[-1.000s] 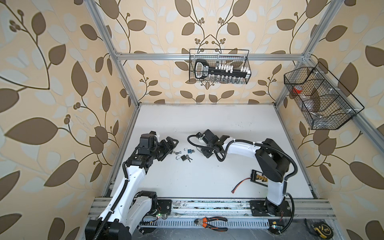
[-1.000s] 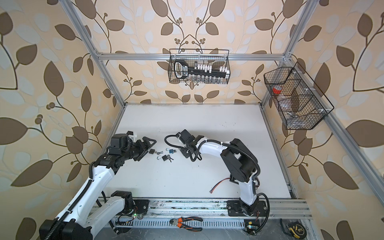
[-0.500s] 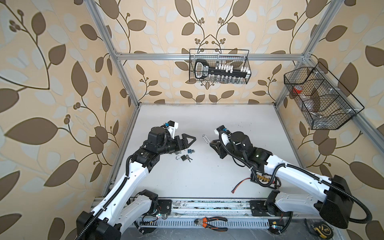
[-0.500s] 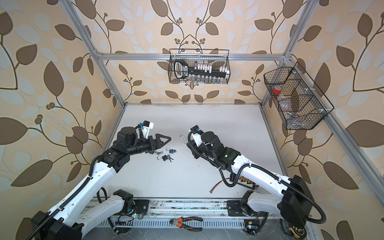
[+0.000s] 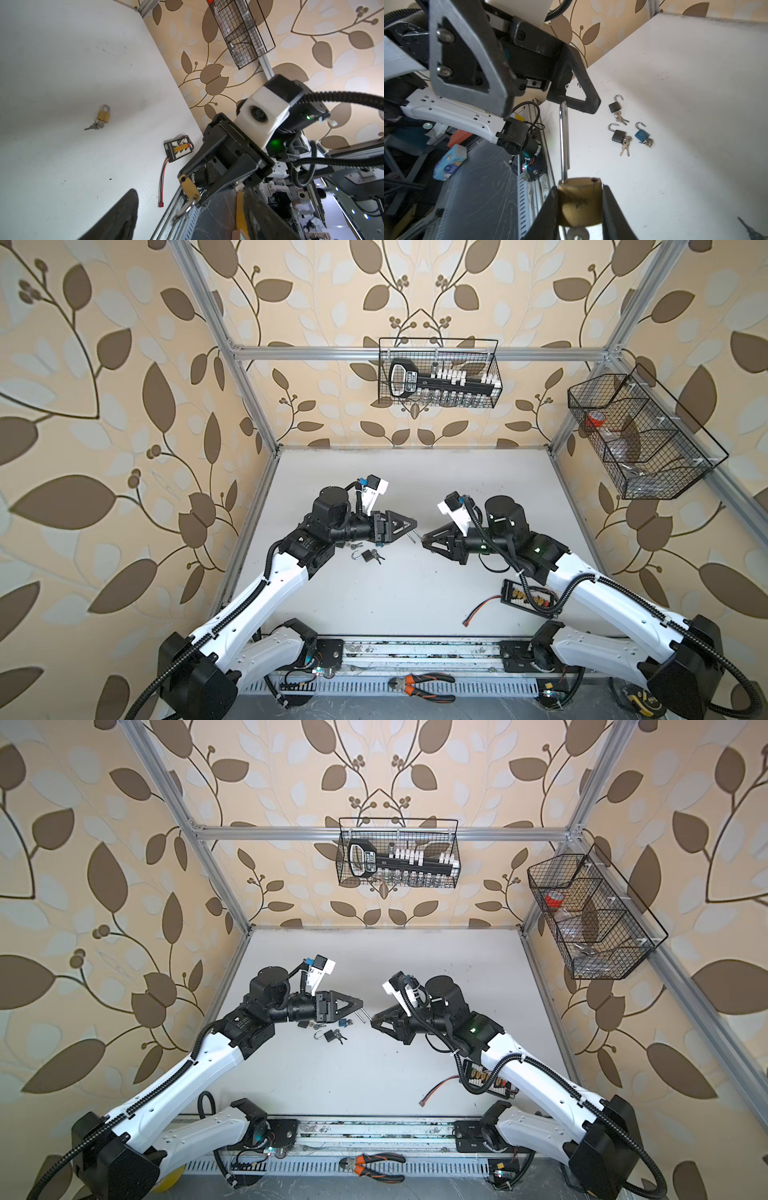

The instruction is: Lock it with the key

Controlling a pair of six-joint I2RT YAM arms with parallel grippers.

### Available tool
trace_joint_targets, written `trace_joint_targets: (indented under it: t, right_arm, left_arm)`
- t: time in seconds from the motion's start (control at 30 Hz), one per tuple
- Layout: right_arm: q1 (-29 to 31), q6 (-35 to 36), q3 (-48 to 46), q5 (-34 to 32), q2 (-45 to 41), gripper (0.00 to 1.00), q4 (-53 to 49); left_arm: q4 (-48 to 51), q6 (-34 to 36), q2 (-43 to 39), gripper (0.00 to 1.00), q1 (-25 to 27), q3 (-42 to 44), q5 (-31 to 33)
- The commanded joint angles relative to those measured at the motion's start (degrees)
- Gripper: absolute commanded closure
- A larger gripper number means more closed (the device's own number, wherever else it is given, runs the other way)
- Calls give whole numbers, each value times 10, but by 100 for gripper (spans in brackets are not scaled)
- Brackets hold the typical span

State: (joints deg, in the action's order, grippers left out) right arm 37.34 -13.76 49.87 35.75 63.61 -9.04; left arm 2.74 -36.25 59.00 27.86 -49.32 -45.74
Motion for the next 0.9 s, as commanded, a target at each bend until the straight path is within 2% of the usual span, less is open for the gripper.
trace_joint_targets:
  t: [0.0,0.3,0.67,0.87]
  right_arm:
    - [-7,-10,26,78,5,100,0]
    - [-22,-31,22,94,0,100,17]
    - [-28,-50,23,104,-3,100,30]
    - [-29,-48,22,105,-8,100,40]
  left_arm:
    - [-45,11,0,30,8,-25,-42]
    - [-41,17,2,55,12,-25,-40]
    - [-21,32,5,80,22,-30,-25]
    - [0,37,6,99,24,-43,-11]
